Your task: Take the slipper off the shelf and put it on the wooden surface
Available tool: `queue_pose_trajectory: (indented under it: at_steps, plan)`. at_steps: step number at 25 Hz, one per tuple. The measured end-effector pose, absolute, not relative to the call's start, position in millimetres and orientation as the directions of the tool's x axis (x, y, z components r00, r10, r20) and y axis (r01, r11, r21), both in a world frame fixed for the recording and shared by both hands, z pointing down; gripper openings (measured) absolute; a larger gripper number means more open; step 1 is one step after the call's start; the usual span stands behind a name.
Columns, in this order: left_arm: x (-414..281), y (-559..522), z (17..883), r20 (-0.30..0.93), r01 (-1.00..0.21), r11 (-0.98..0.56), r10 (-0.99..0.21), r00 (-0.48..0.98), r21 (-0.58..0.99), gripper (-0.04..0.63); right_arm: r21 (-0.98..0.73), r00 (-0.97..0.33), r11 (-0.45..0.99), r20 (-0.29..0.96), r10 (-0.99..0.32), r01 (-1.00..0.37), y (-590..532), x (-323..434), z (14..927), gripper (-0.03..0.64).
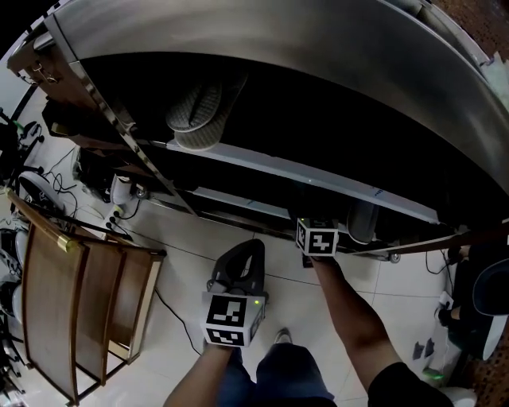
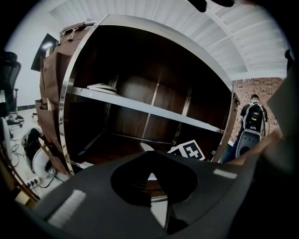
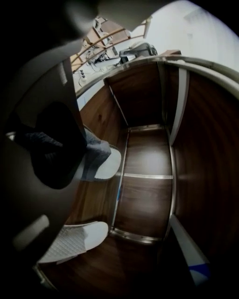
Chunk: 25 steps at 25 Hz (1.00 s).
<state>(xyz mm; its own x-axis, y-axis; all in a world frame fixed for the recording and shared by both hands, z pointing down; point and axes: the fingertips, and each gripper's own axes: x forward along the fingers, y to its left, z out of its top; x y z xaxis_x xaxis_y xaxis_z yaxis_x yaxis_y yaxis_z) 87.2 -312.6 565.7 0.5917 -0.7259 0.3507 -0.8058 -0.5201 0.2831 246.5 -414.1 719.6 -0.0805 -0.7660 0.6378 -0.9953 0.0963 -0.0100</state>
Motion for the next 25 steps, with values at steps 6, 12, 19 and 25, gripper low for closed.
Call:
queue_pose_trajectory:
  at_steps: [6, 12, 19, 25]
  plan:
    - [84.8, -304.4, 558.7, 0.357, -0.827, -0.491, -0.746, 0.562, 0.275, 0.005, -0.035, -0.149, 0.163, 0.622, -0.769, -0.986, -392.6, 227.9, 695.8, 0.012]
    - [71.4, -295.0, 546.2, 0.35, -0.867, -0.414, -0.797, 0.492, 0.278, 0.006, -0.059, -0.214, 0.226, 0.61, -0.763, -0.972, -358.2, 205.3, 662.0, 0.012]
    - [64.2, -269.8, 521.1, 0.34, -0.893, -0.367, -0.83, 0.441, 0.261, 0.005, -0.088, -0.288, 0.294, 0.589, -0.755, -0.952, -309.4, 182.3, 619.3, 0.012]
    - [55.9, -245.3, 485.9, 0.308, -0.91, -0.336, -0.863, 0.401, 0.244, 0.006, -0.118, -0.341, 0.335, 0.565, -0.752, -0.935, -273.2, 165.6, 581.5, 0.012]
